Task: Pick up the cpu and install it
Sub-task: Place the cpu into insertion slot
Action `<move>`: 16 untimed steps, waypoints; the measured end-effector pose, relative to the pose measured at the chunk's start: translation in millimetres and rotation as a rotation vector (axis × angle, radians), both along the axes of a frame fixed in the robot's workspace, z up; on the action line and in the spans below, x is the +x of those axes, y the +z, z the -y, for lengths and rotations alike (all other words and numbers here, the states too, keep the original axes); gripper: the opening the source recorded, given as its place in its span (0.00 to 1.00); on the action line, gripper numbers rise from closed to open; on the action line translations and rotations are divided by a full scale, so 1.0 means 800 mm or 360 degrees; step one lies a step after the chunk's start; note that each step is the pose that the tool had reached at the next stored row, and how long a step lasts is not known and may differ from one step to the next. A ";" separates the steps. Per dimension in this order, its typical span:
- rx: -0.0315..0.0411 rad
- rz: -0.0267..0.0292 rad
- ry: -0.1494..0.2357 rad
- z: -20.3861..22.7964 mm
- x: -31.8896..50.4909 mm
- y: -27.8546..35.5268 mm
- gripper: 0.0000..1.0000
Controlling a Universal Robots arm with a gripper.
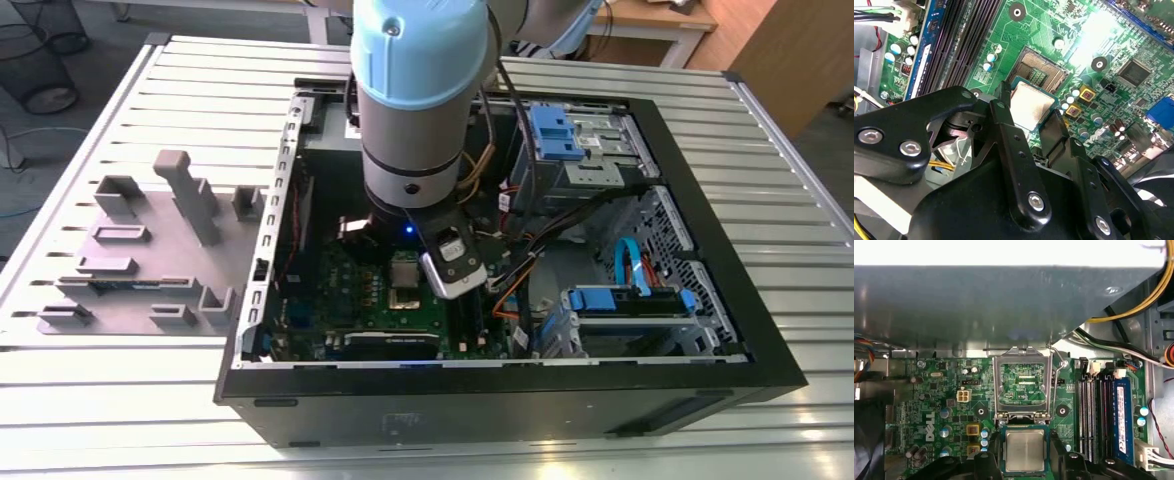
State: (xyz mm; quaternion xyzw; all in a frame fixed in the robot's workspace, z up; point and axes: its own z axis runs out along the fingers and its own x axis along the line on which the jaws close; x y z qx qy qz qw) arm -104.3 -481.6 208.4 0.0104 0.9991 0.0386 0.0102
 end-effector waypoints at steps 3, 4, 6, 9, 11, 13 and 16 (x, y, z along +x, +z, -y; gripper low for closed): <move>0.0001 0.00000 0.0000 0.0013 0.000 -0.0021 0.47; 0.0001 0.00000 0.0000 0.0016 0.000 -0.0029 0.47; 0.0000 -0.00002 0.0000 0.0024 0.000 -0.0040 0.47; 0.0000 -0.00002 0.0000 0.0032 0.000 -0.0058 0.47; 0.0000 -0.00004 0.0000 0.0042 0.000 -0.0068 0.47; 0.0000 -0.00002 0.0000 0.0053 0.000 -0.0078 0.47; 0.0000 -0.00002 0.0000 0.0075 0.000 -0.0090 0.47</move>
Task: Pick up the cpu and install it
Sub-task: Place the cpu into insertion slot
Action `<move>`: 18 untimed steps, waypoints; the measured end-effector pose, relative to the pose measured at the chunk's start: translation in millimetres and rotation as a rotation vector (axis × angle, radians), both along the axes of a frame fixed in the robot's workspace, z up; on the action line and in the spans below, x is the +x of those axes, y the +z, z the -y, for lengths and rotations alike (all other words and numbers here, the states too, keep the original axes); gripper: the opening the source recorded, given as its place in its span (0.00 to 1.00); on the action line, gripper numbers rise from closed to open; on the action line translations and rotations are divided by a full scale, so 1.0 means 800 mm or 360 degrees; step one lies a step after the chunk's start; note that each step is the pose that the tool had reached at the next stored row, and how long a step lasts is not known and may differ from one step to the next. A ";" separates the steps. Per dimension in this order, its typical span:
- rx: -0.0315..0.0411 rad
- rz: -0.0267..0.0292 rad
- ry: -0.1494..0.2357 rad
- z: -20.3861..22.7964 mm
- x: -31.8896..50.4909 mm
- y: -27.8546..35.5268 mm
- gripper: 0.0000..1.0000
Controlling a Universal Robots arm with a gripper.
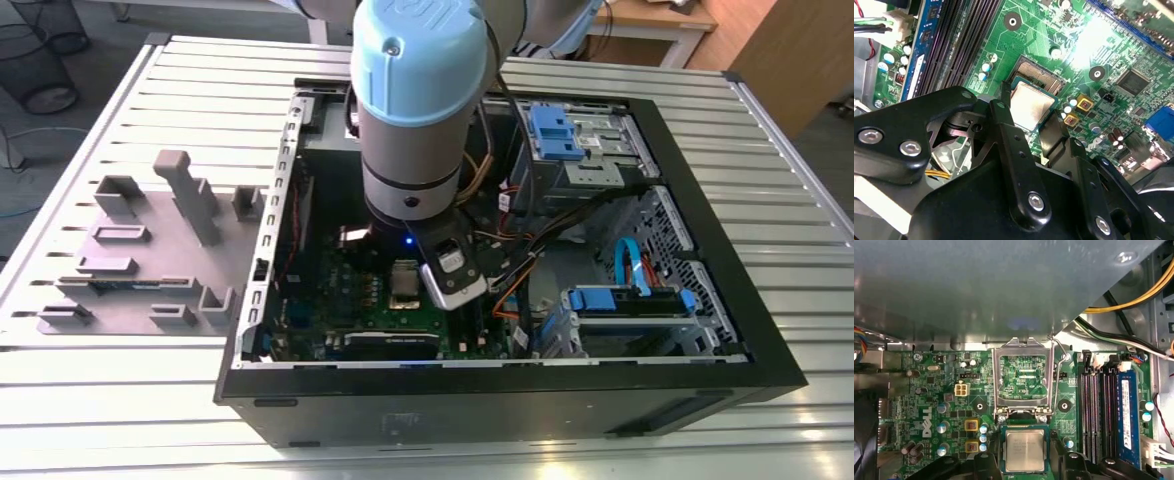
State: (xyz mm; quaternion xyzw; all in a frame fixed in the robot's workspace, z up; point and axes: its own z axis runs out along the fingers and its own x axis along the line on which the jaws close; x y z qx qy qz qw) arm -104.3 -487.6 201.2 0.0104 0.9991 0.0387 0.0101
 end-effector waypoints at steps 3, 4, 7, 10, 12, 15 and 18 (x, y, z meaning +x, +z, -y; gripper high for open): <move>0.0000 0.00002 0.0000 0.0013 0.000 -0.0010 0.47; 0.0000 0.00000 0.0000 0.0013 0.000 -0.0010 0.47; 0.0000 -0.00001 0.0000 0.0014 0.000 -0.0010 0.47; 0.0000 0.00001 0.0000 0.0027 0.000 -0.0014 0.47; 0.0000 0.00000 0.0000 0.0044 0.000 -0.0020 0.47; 0.0000 0.00001 0.0000 0.0065 0.000 -0.0034 0.47; 0.0000 0.00000 0.0000 0.0066 0.000 -0.0059 0.47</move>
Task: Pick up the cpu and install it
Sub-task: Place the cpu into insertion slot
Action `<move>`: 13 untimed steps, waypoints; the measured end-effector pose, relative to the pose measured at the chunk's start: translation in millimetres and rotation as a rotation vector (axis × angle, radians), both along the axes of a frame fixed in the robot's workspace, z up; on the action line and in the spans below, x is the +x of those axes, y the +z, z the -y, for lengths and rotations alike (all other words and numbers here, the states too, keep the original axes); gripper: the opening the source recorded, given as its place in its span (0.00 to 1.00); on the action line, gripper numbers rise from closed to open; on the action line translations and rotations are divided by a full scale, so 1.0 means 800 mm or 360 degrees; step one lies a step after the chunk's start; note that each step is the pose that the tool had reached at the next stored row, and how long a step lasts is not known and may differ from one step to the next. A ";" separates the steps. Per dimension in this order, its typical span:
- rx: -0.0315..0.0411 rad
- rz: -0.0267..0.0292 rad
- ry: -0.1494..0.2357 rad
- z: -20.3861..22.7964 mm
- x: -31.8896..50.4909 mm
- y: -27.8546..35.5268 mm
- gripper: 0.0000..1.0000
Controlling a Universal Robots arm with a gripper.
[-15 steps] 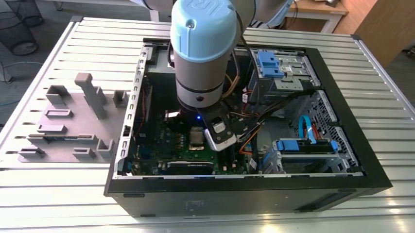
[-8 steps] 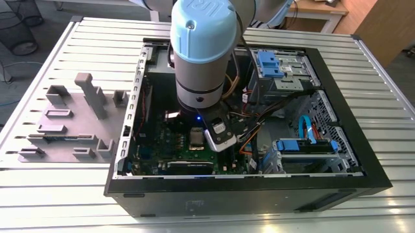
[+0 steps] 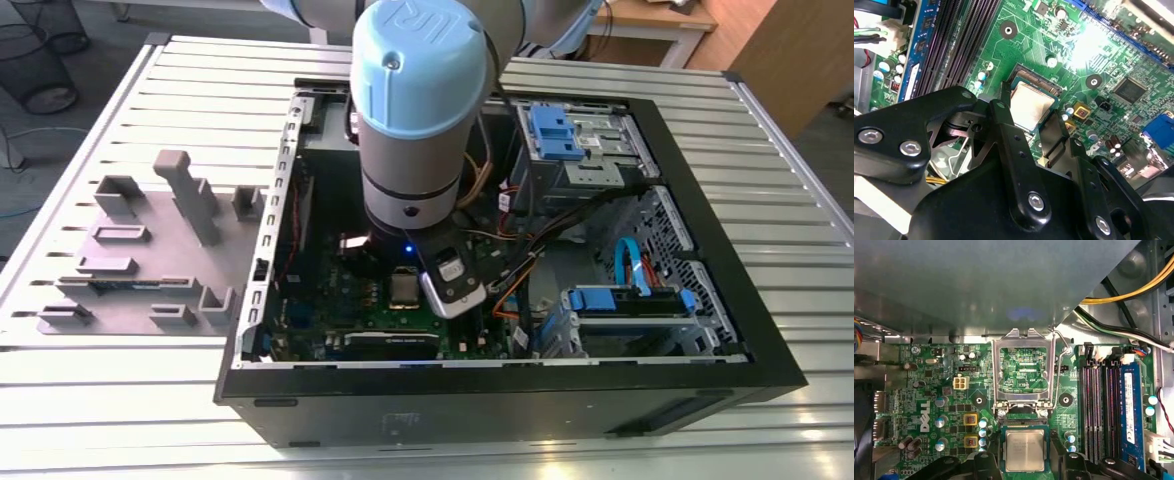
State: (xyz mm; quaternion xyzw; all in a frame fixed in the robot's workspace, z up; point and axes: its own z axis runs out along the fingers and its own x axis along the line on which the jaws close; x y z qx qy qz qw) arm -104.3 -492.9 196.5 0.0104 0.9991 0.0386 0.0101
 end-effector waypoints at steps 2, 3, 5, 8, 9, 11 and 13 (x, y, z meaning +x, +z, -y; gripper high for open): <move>0.0000 0.00000 0.0000 0.0000 0.000 -0.0022 0.47; 0.0000 0.00000 0.0000 0.0000 0.000 -0.0036 0.47; 0.0000 -0.00001 0.0000 0.0001 0.000 -0.0049 0.47; 0.0000 0.00000 0.0000 0.0000 -0.001 -0.0052 0.47; 0.0000 0.00001 0.0000 0.0000 -0.001 -0.0054 0.47; 0.0001 0.00003 0.0000 -0.0001 -0.001 -0.0068 0.47; 0.0000 0.00000 0.0000 0.0000 -0.001 -0.0076 0.47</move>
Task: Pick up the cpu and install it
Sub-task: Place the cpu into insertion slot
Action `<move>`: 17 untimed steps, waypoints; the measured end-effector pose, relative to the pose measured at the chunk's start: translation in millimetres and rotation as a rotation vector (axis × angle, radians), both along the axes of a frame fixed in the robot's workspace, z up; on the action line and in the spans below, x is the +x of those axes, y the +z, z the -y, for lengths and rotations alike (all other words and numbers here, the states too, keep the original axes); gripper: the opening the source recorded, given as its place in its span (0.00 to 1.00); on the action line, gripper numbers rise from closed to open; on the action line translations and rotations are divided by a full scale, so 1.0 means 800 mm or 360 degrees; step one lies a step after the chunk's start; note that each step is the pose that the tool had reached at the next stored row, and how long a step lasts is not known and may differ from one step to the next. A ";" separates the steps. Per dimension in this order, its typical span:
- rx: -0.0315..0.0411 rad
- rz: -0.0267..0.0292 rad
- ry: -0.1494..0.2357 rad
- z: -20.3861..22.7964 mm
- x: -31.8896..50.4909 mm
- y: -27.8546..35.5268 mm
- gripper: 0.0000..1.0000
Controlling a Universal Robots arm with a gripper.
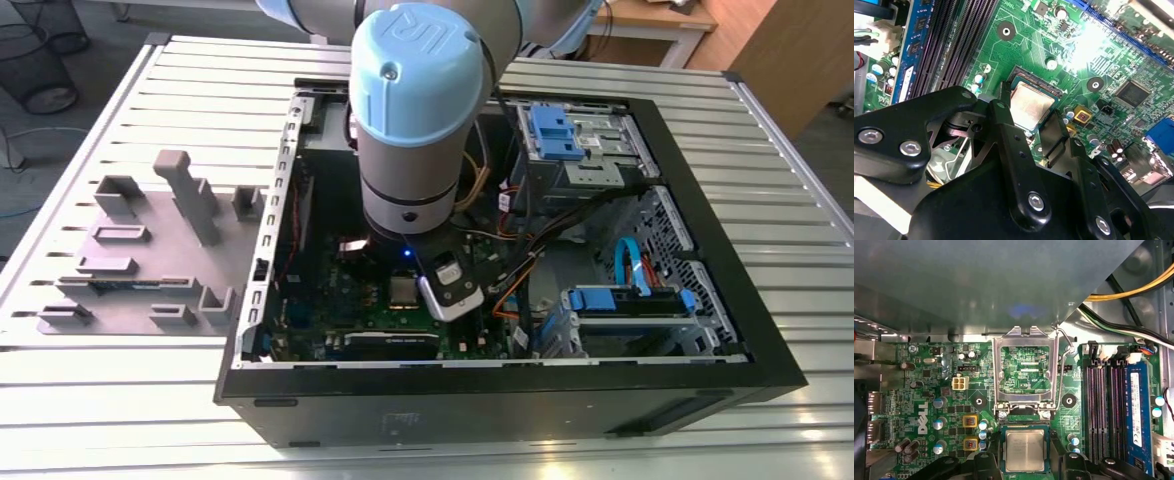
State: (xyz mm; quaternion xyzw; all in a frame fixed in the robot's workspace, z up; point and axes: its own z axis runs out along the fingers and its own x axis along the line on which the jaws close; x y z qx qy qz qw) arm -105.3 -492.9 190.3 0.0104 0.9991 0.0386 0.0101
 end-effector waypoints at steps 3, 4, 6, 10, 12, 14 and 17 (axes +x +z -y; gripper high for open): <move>0.0000 0.00001 0.0000 0.0004 0.000 -0.0002 0.47; 0.0000 0.00001 0.0000 0.0012 0.000 -0.0003 0.47; 0.0000 0.00001 0.0000 0.0022 0.000 -0.0002 0.47; 0.0000 0.00001 0.0000 0.0023 0.000 -0.0016 0.47; -0.0001 -0.00003 0.0001 0.0023 0.000 -0.0021 0.47; -0.0001 -0.00003 0.0001 0.0023 0.000 -0.0026 0.47; 0.0000 -0.00001 0.0001 0.0022 0.000 -0.0032 0.47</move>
